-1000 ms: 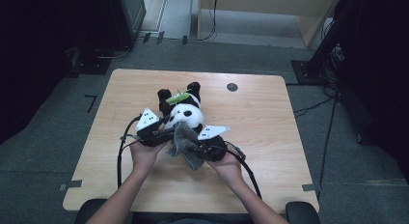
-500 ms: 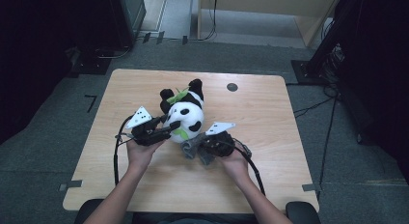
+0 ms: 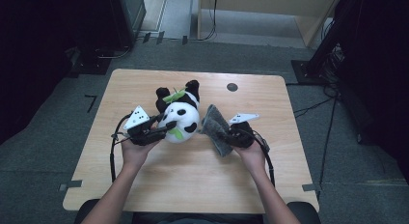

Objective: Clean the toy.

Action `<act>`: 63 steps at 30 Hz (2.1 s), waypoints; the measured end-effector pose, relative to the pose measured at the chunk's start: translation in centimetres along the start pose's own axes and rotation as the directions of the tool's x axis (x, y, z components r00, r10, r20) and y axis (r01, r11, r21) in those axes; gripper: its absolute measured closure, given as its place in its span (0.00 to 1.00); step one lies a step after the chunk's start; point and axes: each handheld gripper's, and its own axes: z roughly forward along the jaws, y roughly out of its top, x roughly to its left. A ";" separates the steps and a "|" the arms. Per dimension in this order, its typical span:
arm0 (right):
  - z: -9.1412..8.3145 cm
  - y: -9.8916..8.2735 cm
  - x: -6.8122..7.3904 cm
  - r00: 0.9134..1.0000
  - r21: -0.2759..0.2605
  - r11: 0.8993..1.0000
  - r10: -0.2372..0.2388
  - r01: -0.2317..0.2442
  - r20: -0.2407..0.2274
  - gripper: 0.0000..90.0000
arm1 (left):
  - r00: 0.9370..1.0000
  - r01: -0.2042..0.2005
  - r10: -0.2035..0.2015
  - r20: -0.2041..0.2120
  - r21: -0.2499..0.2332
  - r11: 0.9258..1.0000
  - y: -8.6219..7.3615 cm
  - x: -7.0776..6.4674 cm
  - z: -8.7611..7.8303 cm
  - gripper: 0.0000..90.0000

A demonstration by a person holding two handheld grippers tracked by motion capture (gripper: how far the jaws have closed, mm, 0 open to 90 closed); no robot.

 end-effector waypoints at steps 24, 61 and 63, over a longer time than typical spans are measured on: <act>0.5 -1.2 -4.3 0.993 0.019 0.995 0.093 -0.095 0.072 0.49 | 0.996 -0.045 0.041 0.083 0.040 0.998 -0.3 -0.4 0.8 0.59; -1.4 3.6 -2.3 0.995 -0.250 0.965 0.064 -0.081 -0.078 0.79 | 0.938 -0.108 0.067 0.339 0.103 0.989 -1.1 0.3 1.7 0.37; -2.0 3.9 -2.0 0.995 -0.274 0.957 0.086 -0.097 -0.053 0.80 | 0.952 -0.113 0.070 0.297 0.129 0.985 -1.3 0.5 1.8 0.33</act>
